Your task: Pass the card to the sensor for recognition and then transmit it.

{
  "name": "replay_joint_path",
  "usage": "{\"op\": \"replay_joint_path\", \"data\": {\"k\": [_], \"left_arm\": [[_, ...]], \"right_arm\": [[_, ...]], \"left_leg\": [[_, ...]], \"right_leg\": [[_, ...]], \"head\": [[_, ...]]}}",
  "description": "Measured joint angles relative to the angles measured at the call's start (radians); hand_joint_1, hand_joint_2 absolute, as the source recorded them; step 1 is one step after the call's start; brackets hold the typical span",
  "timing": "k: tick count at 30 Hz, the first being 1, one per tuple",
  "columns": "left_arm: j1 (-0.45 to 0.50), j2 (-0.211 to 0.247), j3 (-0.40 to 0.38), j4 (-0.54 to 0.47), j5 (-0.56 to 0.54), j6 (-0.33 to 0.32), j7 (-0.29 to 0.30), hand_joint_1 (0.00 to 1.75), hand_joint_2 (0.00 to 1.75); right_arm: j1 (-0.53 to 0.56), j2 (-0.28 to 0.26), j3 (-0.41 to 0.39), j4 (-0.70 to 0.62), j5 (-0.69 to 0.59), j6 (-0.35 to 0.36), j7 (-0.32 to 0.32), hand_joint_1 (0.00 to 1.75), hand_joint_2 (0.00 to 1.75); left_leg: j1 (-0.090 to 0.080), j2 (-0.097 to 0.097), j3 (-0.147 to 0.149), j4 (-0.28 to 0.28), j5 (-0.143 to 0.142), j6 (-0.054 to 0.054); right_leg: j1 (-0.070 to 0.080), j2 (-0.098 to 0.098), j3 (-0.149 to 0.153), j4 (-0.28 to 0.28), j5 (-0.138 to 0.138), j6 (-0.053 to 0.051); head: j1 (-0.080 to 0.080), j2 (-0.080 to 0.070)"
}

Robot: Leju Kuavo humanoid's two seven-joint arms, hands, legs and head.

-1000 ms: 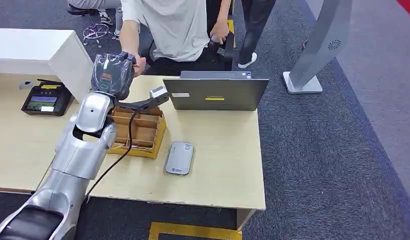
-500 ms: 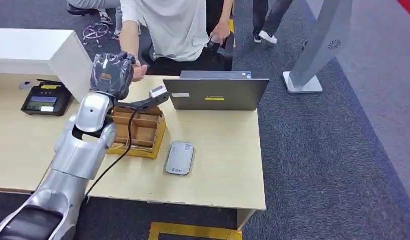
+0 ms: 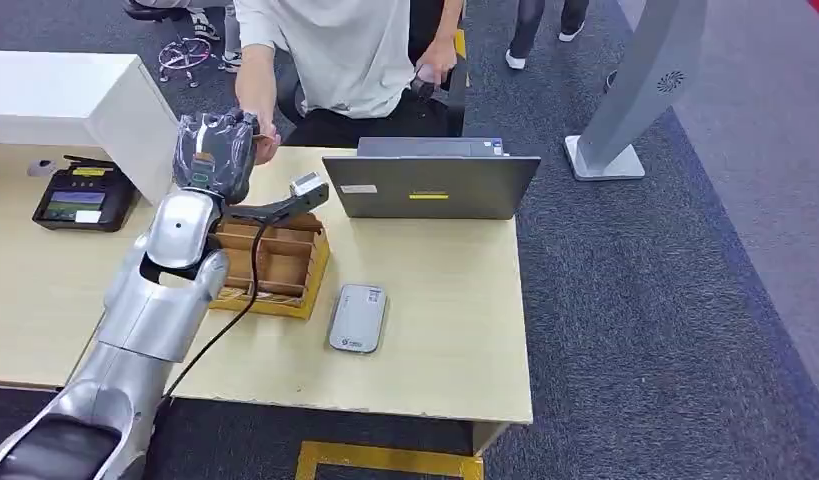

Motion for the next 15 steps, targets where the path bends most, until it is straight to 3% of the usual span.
{"op": "replay_joint_path", "data": {"k": [12, 13, 15], "left_arm": [[0.027, 0.003, 0.0, 0.006, 0.0, -0.001, 0.0, 1.75, 1.75], [0.03, 0.003, 0.0, 0.006, 0.0, -0.001, 0.0, 0.0, 1.75], [0.028, 0.005, 0.0, 0.006, 0.0, -0.002, 0.013, 0.0, 1.75]], "right_arm": [[0.005, 0.0, 0.0, 0.001, 0.0, 0.0, 0.0, 0.0, 0.0], [0.006, 0.0, 0.0, 0.001, 0.0, 0.0, 0.0, 0.0, 1.75], [0.007, 0.0, 0.0, 0.002, 0.0, 0.0, 0.0, 0.0, 1.75]], "left_leg": [[0.0, 0.0, -0.014, 0.003, 0.0, 0.0], [0.0, 0.0, -0.014, 0.003, 0.0, 0.0], [0.0, 0.0, -0.015, 0.003, 0.0, 0.0]], "right_leg": [[0.0, 0.001, -0.012, -0.001, 0.001, 0.001], [0.0, 0.001, -0.012, -0.001, 0.0, 0.001], [0.0, 0.0, -0.013, -0.001, 0.001, 0.001]], "head": [[0.0, 0.0], [0.0, 0.0], [0.0, 0.0]]}}
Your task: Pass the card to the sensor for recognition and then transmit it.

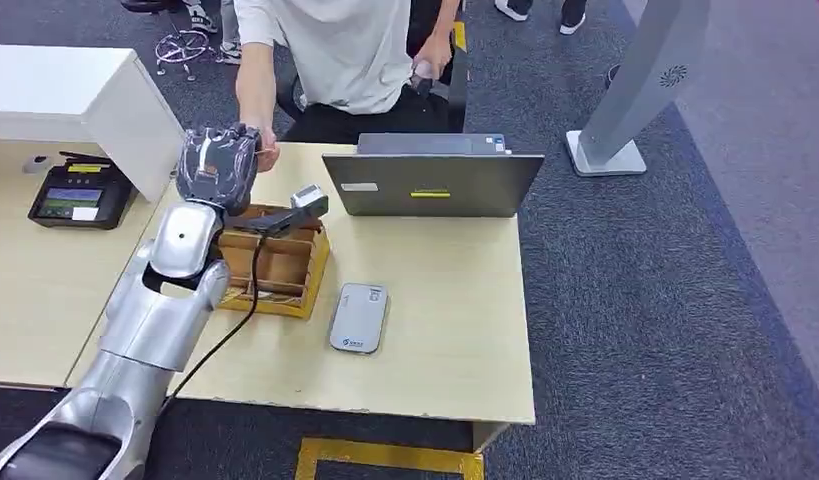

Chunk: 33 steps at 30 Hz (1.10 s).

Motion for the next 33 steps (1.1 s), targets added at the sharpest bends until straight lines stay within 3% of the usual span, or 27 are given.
{"op": "replay_joint_path", "data": {"k": [4, 9, 18, 33], "left_arm": [[-0.047, 0.026, -0.002, 0.014, 0.0, -0.032, 0.093, 0.0, 1.75], [-0.112, 0.036, -0.002, 0.025, -0.001, -0.032, 0.093, 0.0, 1.75], [-0.114, -0.001, -0.029, 0.024, -0.002, -0.031, 0.093, 0.0, 1.75], [-0.113, -0.011, -0.03, 0.01, -0.002, -0.024, 0.101, 0.0, 1.75]], "right_arm": [[-0.005, 0.0, 0.0, 0.001, 0.006, -0.002, 0.0, 0.0, 1.75], [-0.013, 0.0, 0.0, 0.001, 0.008, -0.008, 0.006, 0.0, 1.75], [-0.021, -0.001, 0.0, 0.001, 0.008, -0.009, 0.004, 0.0, 1.75], [-0.022, -0.001, 0.0, 0.001, 0.015, -0.008, 0.002, 0.0, 1.75]], "left_leg": [[0.0, 0.002, 0.006, 0.0, -0.002, 0.001], [0.0, 0.0, 0.009, 0.0, 0.002, 0.001], [0.0, 0.001, 0.014, 0.0, 0.003, 0.002], [0.0, 0.0, 0.015, 0.0, 0.003, 0.001]], "right_leg": [[-0.001, 0.001, 0.004, 0.0, -0.001, 0.001], [-0.001, -0.001, 0.007, 0.001, 0.001, 0.001], [-0.001, 0.0, 0.011, 0.002, 0.002, 0.001], [-0.001, 0.0, 0.012, 0.002, 0.002, 0.001]], "head": [[0.002, 0.0], [0.002, 0.0], [0.002, 0.0], [0.002, 0.0]]}}
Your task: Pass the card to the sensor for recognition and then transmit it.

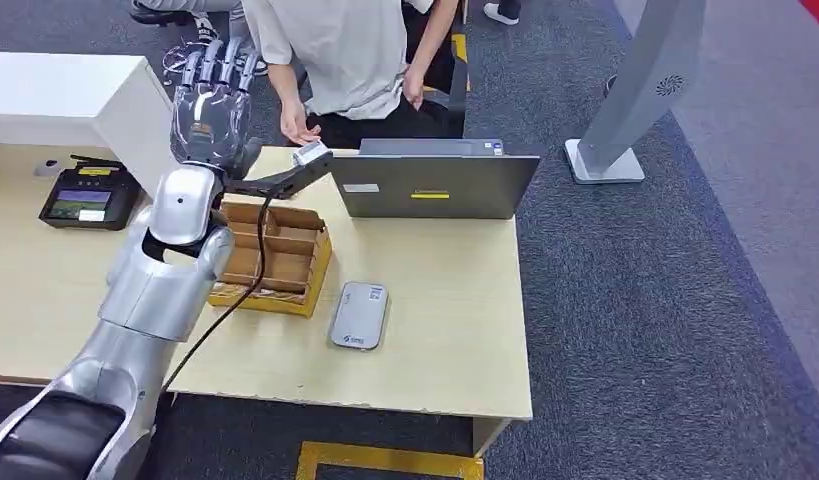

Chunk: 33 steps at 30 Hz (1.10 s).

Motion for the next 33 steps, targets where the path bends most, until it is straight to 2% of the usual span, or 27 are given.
{"op": "replay_joint_path", "data": {"k": [5, 7, 9, 13, 16, 19, 24, 33], "left_arm": [[0.002, 0.0, -0.001, -0.019, 0.0, 0.001, 0.008, 0.0, 1.75], [0.012, -0.01, -0.001, -0.036, 0.0, -0.001, -0.016, 0.0, 1.75], [0.042, -0.032, -0.001, -0.076, 0.0, -0.036, -0.051, 0.0, 1.75], [0.183, -0.098, -0.031, -0.199, 0.015, -0.099, -0.175, 0.0, 1.75], [0.33, -0.112, -0.111, -0.288, 0.023, -0.095, -0.185, 0.0, 1.75], [0.421, -0.102, -0.159, -0.347, 0.058, -0.1, -0.188, 0.0, 1.75], [0.52, -0.075, -0.198, -0.412, 0.08, -0.108, -0.204, 0.0, 1.75], [0.565, -0.054, -0.225, -0.455, 0.084, -0.114, -0.206, 0.0, 1.75]], "right_arm": [[0.0, 0.0, 0.0, 0.0, 0.002, 0.0, 0.0, 0.0, 1.75], [0.001, 0.0, 0.0, 0.0, -0.001, -0.001, 0.0, 0.0, 1.75], [0.005, 0.0, -0.002, 0.0, -0.013, -0.008, 0.0, 0.0, 1.75], [0.012, 0.0, -0.031, 0.0, -0.08, -0.019, -0.024, 0.0, 1.75], [0.018, 0.0, -0.057, -0.001, -0.109, -0.027, -0.027, 0.0, 1.75], [0.023, 0.0, -0.079, -0.003, -0.128, -0.04, -0.027, 0.0, 1.75], [0.023, 0.0, -0.105, -0.006, -0.144, -0.061, -0.026, 0.0, 1.75], [0.024, 0.0, -0.119, -0.011, -0.144, -0.063, -0.026, 0.0, 1.75]], "left_leg": [[0.0, 0.0, 0.0, 0.0, 0.0, 0.0], [0.0, 0.0, 0.0, 0.0, 0.0, 0.0], [0.0, -0.001, 0.001, 0.0, 0.0, 0.0], [-0.001, 0.0, 0.001, 0.0, -0.001, 0.001], [-0.001, 0.001, 0.001, 0.0, -0.004, 0.002], [-0.001, 0.001, 0.001, 0.0, -0.004, 0.002], [0.0, 0.0, 0.001, 0.0, -0.003, 0.002], [0.0, 0.0, 0.002, 0.0, -0.003, 0.001]], "right_leg": [[0.0, 0.0, 0.0, 0.0, 0.0, 0.0], [0.0, 0.0, 0.0, 0.0, 0.0, 0.0], [0.0, -0.001, 0.001, 0.0, 0.0, 0.0], [-0.001, 0.0, 0.002, -0.001, -0.001, 0.001], [-0.001, 0.001, 0.002, -0.001, -0.002, 0.002], [-0.001, 0.001, 0.001, -0.001, -0.002, 0.002], [-0.001, 0.0, 0.001, -0.001, -0.002, 0.002], [-0.001, 0.0, 0.003, -0.001, -0.002, 0.002]], "head": [[0.0, 0.0], [0.0, 0.0], [-0.001, 0.0], [-0.001, 0.0], [-0.001, 0.0], [-0.001, 0.0], [-0.001, 0.0], [-0.001, 0.0]]}}
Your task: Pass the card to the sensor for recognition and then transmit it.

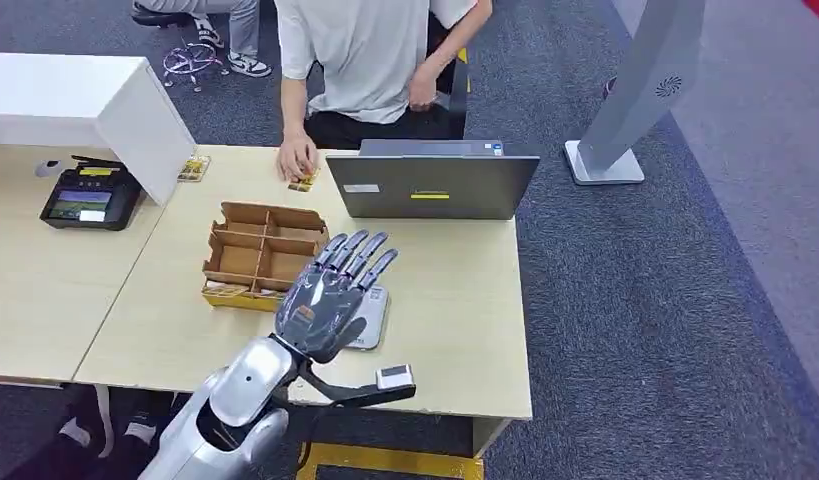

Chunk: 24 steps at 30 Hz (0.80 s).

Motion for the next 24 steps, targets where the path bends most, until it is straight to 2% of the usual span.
{"op": "replay_joint_path", "data": {"k": [8, 10, 14, 17, 21, 24], "left_arm": [[0.047, 0.014, -0.017, -0.038, 0.013, -0.001, -0.007, 0.0, 1.75], [0.064, 0.018, -0.017, -0.047, 0.016, -0.006, 0.004, 0.0, 1.75], [0.081, 0.023, -0.009, -0.048, -0.008, -0.036, 0.065, 0.0, 1.75], [0.07, 0.009, 0.046, -0.015, -0.065, -0.078, 0.161, 0.0, 1.75], [0.021, -0.006, 0.169, 0.088, -0.077, -0.071, 0.164, 0.0, 1.75], [0.006, -0.014, 0.215, 0.13, -0.078, -0.072, 0.179, 0.0, 1.75]], "right_arm": [[0.0, 0.0, -0.005, -0.003, -0.003, -0.012, 0.012, 0.0, 1.75], [0.0, 0.0, -0.006, -0.003, -0.001, -0.015, 0.014, 0.0, 1.75], [0.001, 0.003, -0.006, -0.004, 0.015, -0.016, 0.023, 0.0, 1.75], [0.0, 0.003, 0.001, -0.004, 0.056, -0.002, 0.029, 0.0, 1.75], [-0.001, 0.003, 0.012, -0.005, 0.075, 0.002, 0.032, 0.0, 1.75], [0.001, 0.003, 0.018, -0.007, 0.082, 0.002, 0.032, 0.0, 1.75]], "left_leg": [[0.0, 0.0, 0.0, 0.0, 0.0, 0.0], [0.0, 0.0, 0.0, 0.0, 0.0, 0.0], [0.0, 0.0, 0.0, 0.0, 0.0, 0.0], [0.0, 0.0, 0.0, 0.0, 0.0, 0.0], [0.0, 0.0, 0.001, 0.0, 0.002, -0.002], [0.0, 0.0, 0.001, 0.0, 0.002, -0.002]], "right_leg": [[0.0, 0.0, 0.0, 0.0, 0.0, 0.0], [0.0, 0.0, 0.0, 0.0, 0.0, 0.0], [0.0, 0.0, 0.0, 0.0, 0.0, 0.0], [0.0, 0.0, 0.0, 0.0, 0.0, 0.0], [0.0, 0.0, 0.0, 0.001, 0.001, 0.0], [0.0, 0.0, 0.0, 0.001, 0.001, -0.001]], "head": [[0.0, 0.0], [0.0, 0.0], [0.0, 0.0], [0.0, 0.0], [0.0, 0.0], [0.0, 0.0]]}}
